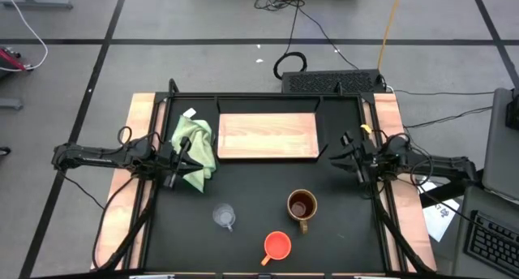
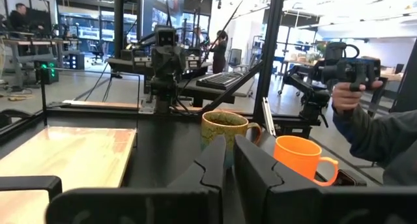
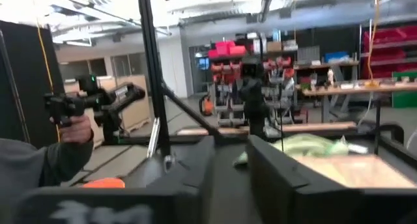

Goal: Stack small to large cups/mugs on shelf
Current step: Put the light green mug on the shelf

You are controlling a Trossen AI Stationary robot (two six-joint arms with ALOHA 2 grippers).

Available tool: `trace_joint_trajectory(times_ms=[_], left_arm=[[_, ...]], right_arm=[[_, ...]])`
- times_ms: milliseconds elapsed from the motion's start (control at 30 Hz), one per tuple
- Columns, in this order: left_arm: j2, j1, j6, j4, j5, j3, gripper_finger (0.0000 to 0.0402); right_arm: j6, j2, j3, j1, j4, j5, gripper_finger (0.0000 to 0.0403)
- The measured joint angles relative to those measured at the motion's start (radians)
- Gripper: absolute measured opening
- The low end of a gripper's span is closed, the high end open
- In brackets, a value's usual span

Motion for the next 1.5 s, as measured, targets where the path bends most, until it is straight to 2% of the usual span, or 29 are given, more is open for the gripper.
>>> trace_joint_trajectory(times_ms=[200,367,567,733,1167,1500], left_arm=[[0.000,0.000,0.000,0.000,0.000,0.000,0.0033],[0.000,0.000,-0.001,0.001,0.000,0.000,0.0033],[0.000,0.000,-0.011,-0.002,0.000,0.000,0.0033],[0.000,0.000,-0.011,0.001,0.000,0.000,0.0033],[0.000,0.000,-0.031,0.048,-0.002,0.000,0.0033],[0.000,0.000,-0.147,0.046,-0.002,0.000,0.0033]], right_arm=[[-0.025,0.115,0.093,0.039,-0.024,0.000,0.0200],[-0.052,0.224,0.148,0.077,-0.032,0.000,0.0250],[-0.091,0.344,0.189,0.103,-0.007,0.004,0.0252],[-0.122,0.393,0.190,0.124,0.022,0.006,0.0246],[-0.109,0.403,0.190,0.186,0.017,0.006,0.0246],[-0.115,0.403,0.190,0.203,0.015,0.006,0.0246]])
